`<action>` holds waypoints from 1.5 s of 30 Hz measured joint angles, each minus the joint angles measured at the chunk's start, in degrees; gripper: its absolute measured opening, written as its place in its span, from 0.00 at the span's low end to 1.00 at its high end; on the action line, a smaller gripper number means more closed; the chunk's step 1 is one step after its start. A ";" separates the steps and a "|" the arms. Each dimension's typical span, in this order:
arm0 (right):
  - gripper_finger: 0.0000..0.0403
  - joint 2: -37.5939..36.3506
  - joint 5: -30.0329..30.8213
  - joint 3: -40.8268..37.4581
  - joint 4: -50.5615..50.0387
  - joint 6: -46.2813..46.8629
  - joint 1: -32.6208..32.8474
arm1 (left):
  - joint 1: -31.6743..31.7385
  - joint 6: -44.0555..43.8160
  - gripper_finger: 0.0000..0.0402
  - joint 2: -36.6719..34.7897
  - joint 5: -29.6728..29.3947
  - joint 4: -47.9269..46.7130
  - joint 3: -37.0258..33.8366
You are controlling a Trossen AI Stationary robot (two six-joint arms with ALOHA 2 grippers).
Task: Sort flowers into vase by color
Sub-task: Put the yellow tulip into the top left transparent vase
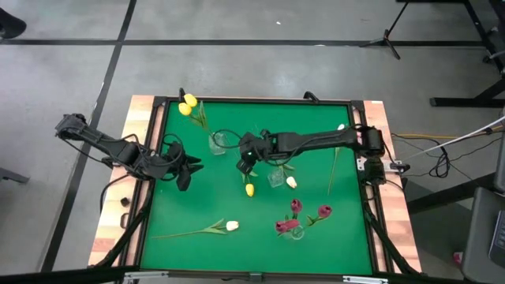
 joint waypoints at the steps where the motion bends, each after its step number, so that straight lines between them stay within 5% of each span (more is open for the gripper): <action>1: 0.42 0.55 -0.11 0.00 0.70 0.24 0.25 | 0.00 0.01 0.34 0.02 0.02 -0.07 0.00; 38: 0.42 14.34 -0.33 0.07 8.88 1.44 1.67 | 0.02 -0.20 0.34 0.01 0.00 0.42 0.00; 45: 0.26 14.97 -1.02 0.33 8.08 1.75 1.83 | 0.04 -0.20 0.34 -0.01 0.00 0.42 0.00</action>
